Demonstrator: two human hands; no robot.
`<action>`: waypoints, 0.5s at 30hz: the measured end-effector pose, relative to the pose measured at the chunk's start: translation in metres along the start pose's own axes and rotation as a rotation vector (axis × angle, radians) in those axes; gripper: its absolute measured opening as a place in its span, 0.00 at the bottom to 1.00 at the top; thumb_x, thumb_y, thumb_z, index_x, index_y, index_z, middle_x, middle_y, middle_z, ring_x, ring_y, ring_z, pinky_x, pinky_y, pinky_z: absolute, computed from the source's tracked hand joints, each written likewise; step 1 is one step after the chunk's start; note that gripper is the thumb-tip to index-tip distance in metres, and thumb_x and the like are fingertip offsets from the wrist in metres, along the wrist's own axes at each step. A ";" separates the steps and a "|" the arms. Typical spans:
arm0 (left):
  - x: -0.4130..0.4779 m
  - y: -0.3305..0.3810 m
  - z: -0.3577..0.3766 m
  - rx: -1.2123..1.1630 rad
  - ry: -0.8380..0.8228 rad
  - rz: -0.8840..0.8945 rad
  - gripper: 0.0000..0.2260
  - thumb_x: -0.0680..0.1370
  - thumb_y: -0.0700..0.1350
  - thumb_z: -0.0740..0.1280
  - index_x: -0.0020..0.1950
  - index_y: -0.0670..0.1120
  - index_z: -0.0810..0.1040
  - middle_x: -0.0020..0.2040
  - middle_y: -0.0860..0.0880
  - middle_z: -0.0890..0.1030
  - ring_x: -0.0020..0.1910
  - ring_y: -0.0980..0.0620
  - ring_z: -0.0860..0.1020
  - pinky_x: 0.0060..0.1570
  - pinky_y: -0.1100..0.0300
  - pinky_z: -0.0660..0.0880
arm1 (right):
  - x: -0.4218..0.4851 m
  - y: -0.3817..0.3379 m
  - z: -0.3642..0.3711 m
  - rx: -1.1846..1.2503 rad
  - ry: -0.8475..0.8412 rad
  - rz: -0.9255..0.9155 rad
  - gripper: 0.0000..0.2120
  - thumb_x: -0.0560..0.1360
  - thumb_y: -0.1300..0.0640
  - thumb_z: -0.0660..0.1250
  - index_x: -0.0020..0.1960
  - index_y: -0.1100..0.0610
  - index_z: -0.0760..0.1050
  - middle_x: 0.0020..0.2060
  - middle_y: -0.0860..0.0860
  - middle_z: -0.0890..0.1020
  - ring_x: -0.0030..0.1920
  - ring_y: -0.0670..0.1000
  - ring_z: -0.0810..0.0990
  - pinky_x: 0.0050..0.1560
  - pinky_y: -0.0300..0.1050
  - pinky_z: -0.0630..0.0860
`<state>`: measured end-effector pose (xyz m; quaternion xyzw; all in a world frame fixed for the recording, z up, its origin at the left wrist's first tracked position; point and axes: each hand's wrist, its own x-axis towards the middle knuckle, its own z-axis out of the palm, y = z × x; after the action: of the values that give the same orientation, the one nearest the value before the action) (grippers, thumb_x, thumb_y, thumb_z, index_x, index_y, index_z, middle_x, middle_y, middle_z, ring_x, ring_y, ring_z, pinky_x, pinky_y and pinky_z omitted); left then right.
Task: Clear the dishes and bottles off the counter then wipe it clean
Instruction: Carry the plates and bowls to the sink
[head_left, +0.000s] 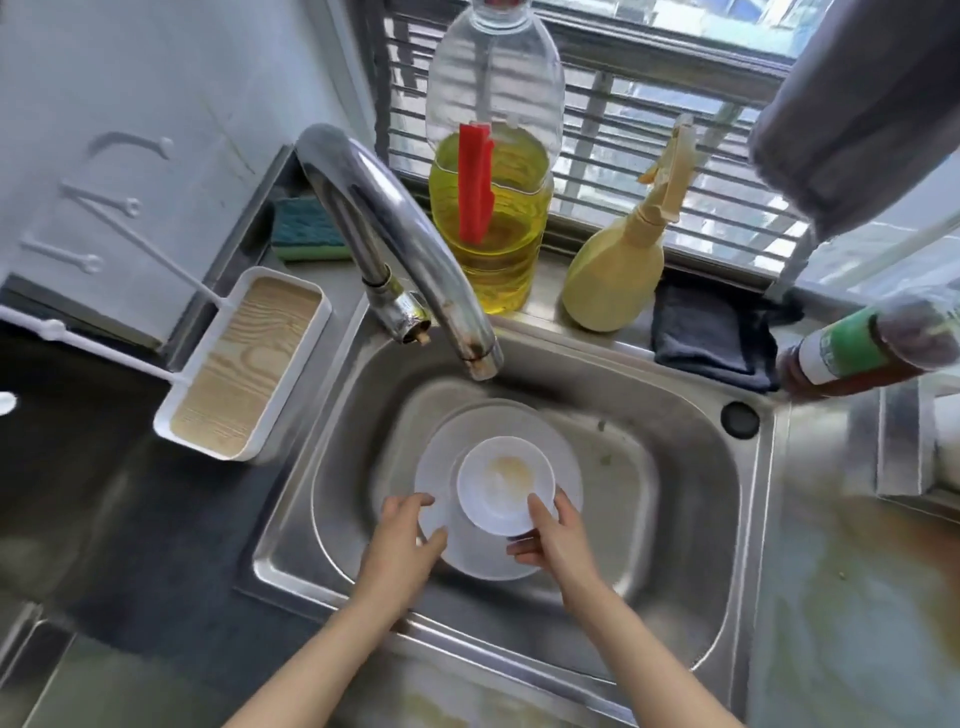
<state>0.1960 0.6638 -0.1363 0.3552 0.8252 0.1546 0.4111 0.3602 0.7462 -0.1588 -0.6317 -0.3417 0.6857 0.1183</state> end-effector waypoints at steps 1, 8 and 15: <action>-0.012 -0.004 -0.006 0.153 0.110 0.058 0.21 0.74 0.46 0.69 0.66 0.45 0.70 0.66 0.43 0.67 0.66 0.43 0.67 0.64 0.56 0.63 | 0.003 0.001 0.006 -0.021 -0.004 -0.009 0.19 0.80 0.55 0.58 0.71 0.52 0.63 0.35 0.58 0.81 0.27 0.52 0.80 0.30 0.43 0.78; -0.038 -0.051 -0.026 0.543 0.409 -0.024 0.35 0.75 0.65 0.46 0.72 0.41 0.61 0.74 0.36 0.57 0.74 0.38 0.52 0.66 0.36 0.54 | 0.015 0.007 0.022 -0.173 0.061 -0.089 0.25 0.80 0.56 0.55 0.75 0.49 0.55 0.35 0.58 0.82 0.30 0.56 0.81 0.30 0.42 0.78; -0.036 -0.045 -0.021 0.562 0.454 -0.040 0.27 0.72 0.53 0.53 0.65 0.40 0.72 0.74 0.38 0.59 0.74 0.40 0.54 0.67 0.37 0.55 | 0.015 0.009 0.018 -0.236 0.080 -0.086 0.26 0.80 0.54 0.58 0.75 0.48 0.54 0.30 0.60 0.78 0.25 0.52 0.75 0.25 0.39 0.73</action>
<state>0.1736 0.6069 -0.1277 0.3950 0.9124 -0.0115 0.1066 0.3426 0.7429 -0.1768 -0.6526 -0.4419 0.6094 0.0862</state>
